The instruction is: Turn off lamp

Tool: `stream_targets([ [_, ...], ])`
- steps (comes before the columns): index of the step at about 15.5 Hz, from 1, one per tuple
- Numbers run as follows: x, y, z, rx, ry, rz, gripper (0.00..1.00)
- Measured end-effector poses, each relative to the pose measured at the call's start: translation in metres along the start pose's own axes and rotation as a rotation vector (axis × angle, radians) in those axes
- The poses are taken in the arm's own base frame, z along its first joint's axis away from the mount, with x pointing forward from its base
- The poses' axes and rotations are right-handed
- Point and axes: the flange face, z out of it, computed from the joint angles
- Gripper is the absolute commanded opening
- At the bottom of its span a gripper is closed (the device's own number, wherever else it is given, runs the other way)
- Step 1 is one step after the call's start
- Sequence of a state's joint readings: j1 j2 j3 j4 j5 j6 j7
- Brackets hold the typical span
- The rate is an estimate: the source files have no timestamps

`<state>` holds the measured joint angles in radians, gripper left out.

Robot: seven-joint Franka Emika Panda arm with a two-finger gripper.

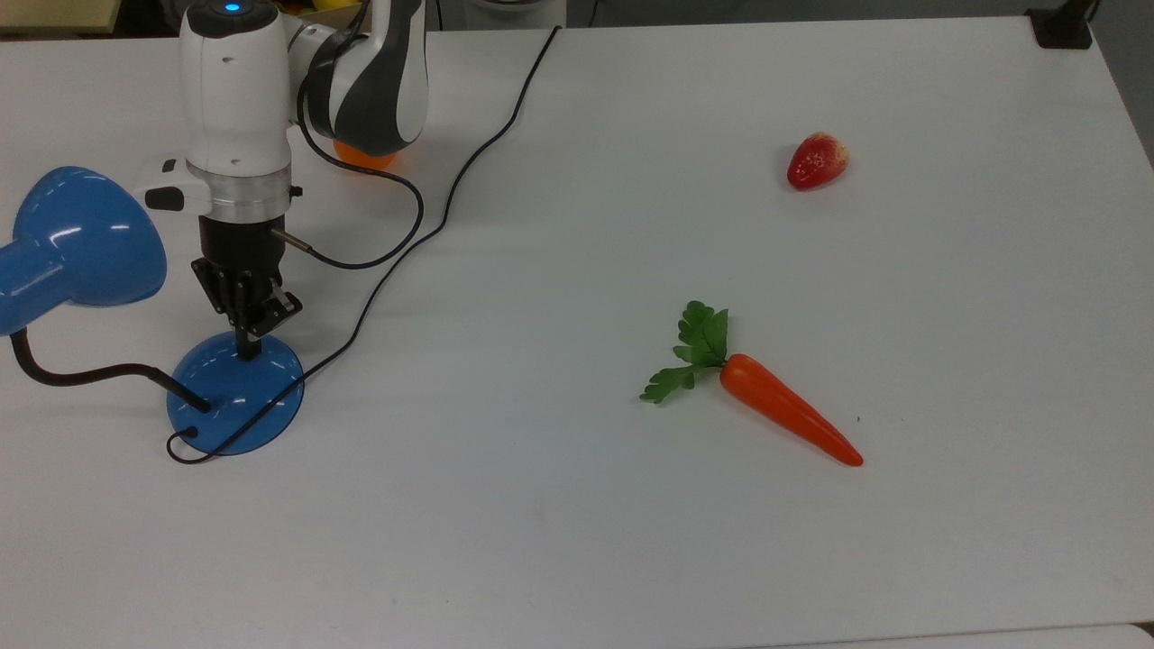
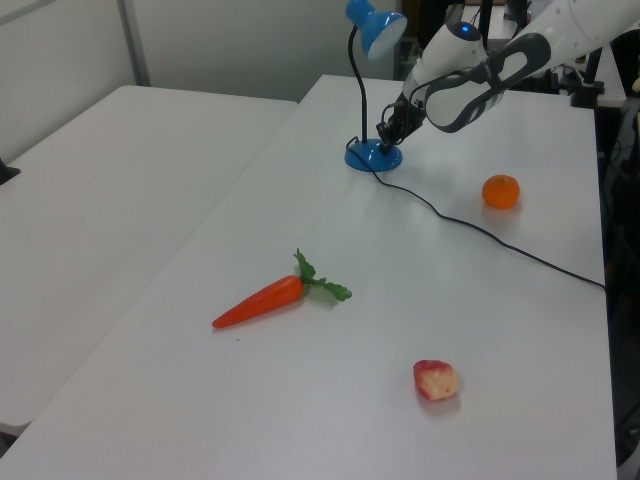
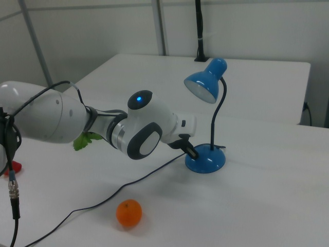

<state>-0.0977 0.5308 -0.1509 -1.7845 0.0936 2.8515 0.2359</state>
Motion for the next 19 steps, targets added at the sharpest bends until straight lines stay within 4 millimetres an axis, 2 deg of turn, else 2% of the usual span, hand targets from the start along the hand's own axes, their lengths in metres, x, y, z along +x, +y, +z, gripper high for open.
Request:
stream_targets([
  [8, 0.001, 0.000, -0.007, -0.004, -0.028, 0.000, 0.00],
  [10, 0.004, -0.002, -0.022, -0.008, -0.084, 0.002, 0.00],
  [15, 0.017, -0.004, -0.080, -0.003, -0.183, -0.018, 0.00],
  [19, 0.018, -0.002, -0.111, 0.002, -0.255, -0.062, 0.00],
])
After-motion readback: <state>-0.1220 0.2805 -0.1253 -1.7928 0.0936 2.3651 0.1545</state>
